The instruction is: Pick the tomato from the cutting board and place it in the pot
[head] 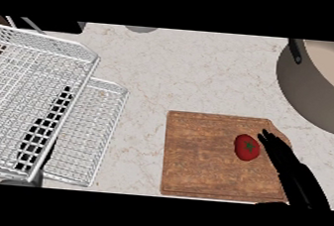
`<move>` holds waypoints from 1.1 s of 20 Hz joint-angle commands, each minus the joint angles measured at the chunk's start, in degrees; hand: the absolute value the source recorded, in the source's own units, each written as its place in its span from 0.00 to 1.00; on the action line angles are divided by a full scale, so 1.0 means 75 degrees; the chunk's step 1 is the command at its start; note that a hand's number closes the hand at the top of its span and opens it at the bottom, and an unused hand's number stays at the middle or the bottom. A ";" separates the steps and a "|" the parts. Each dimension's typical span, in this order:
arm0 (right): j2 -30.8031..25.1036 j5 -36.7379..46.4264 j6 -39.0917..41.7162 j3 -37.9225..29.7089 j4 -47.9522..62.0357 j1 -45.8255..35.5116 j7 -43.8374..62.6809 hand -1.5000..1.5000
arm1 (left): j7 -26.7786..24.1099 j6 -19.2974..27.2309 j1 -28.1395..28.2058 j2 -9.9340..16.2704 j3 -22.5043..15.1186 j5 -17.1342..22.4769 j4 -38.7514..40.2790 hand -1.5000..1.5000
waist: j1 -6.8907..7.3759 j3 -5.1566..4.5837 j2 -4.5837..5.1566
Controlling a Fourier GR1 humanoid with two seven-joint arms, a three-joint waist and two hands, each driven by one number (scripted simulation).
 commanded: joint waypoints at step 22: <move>0.0786 0.0975 -0.1737 -0.0172 0.1918 -0.1453 -0.0836 1.00 | 0.0419 0.0673 -0.0004 -0.1208 -0.0298 0.0345 -0.0639 0.50 | -0.0093 0.0110 -0.0069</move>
